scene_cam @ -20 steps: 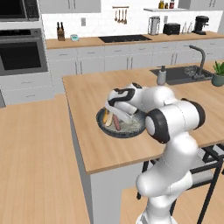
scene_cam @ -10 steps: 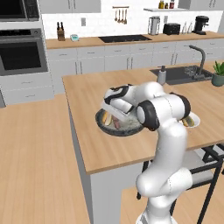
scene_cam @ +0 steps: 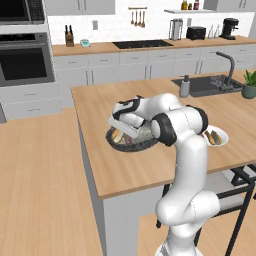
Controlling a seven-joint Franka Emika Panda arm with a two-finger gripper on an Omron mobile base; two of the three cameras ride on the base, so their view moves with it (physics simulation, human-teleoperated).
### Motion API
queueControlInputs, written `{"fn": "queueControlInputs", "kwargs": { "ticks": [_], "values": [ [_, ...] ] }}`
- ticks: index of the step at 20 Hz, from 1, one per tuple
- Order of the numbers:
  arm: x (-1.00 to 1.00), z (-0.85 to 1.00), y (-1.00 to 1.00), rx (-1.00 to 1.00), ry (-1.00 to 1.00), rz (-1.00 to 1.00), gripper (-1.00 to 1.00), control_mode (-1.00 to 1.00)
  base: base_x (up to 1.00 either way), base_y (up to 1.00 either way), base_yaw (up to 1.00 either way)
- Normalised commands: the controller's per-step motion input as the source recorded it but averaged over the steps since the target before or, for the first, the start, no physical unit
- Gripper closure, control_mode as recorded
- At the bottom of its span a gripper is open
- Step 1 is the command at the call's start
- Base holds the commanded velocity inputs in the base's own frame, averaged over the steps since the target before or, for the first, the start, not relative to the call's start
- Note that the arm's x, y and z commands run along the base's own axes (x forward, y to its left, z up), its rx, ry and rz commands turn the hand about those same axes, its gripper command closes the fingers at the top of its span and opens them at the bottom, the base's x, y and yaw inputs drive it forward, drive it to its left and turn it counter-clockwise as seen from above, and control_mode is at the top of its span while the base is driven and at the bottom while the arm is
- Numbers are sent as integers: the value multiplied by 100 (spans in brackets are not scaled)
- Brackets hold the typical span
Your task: Place one bun and one sausage from the bowl on each plate.
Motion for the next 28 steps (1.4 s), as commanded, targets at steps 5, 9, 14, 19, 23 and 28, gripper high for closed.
{"fn": "queueControlInputs", "kwargs": {
  "ticks": [5, 9, 14, 19, 23, 28],
  "values": [
    [-73, -77, 0, 0, -12, 0, 100, -100, 0, 0, 0],
    [-57, -65, 0, 0, -9, 0, 100, -100, 0, 0, 0],
    [-24, -52, 0, 0, -2, 0, 100, -100, 0, 0, 0],
    [-29, 14, -23, 9, -16, 1, 100, -100, 0, 0, 0],
    [-28, 58, -25, 12, -34, 6, 100, -100, 0, 0, 0],
    [-76, 94, -8, 7, -17, 15, 100, -100, 0, 0, 0]
  ]
}}
